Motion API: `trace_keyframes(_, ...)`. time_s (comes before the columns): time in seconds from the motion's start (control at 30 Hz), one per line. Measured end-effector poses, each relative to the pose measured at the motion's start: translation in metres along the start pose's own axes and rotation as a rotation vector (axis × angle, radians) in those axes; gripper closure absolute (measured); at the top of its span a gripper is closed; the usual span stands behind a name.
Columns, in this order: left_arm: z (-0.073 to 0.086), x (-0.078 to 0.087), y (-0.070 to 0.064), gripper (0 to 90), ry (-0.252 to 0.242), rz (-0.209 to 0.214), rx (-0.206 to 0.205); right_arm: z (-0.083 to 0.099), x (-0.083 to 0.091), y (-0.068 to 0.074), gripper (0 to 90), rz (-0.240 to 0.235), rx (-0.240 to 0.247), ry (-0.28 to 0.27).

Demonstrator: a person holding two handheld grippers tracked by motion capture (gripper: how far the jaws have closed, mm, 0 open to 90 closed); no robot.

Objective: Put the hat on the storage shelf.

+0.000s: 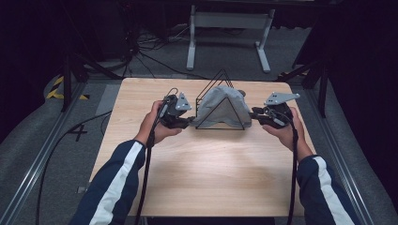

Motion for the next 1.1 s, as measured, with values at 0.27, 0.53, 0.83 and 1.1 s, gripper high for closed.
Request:
trace_keyframes(0.27, 0.037, 0.022, -0.028, 38.8, 0.056, 0.01, -0.001, 0.024, 0.022, 0.007, 53.1, 0.003, 0.011, 0.016)
trace_keyframes(0.53, 0.08, 0.035, -0.048, 29.5, 0.09, 0.018, 0.01, 0.061, 0.04, 0.017, 47.5, 0.021, 0.026, 0.049)
trace_keyframes(0.83, 0.133, 0.046, -0.055, 29.1, 0.119, 0.009, 0.043, 0.098, 0.052, 0.024, 44.0, 0.045, 0.042, 0.084)
trace_keyframes(1.1, 0.162, 0.05, -0.059, 27.7, 0.135, 0.011, 0.063, 0.127, 0.06, 0.028, 41.5, 0.053, 0.036, 0.11)
Point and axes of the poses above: each handheld gripper's, and its own axes: x roughly backward along the jaws, z roughly out of its underside, y roughly to its left, the point moved 3 cm from there along -x, roughly forward along the jaws, and after that the axes turned 12 degrees about z, right-handed, at the moved point
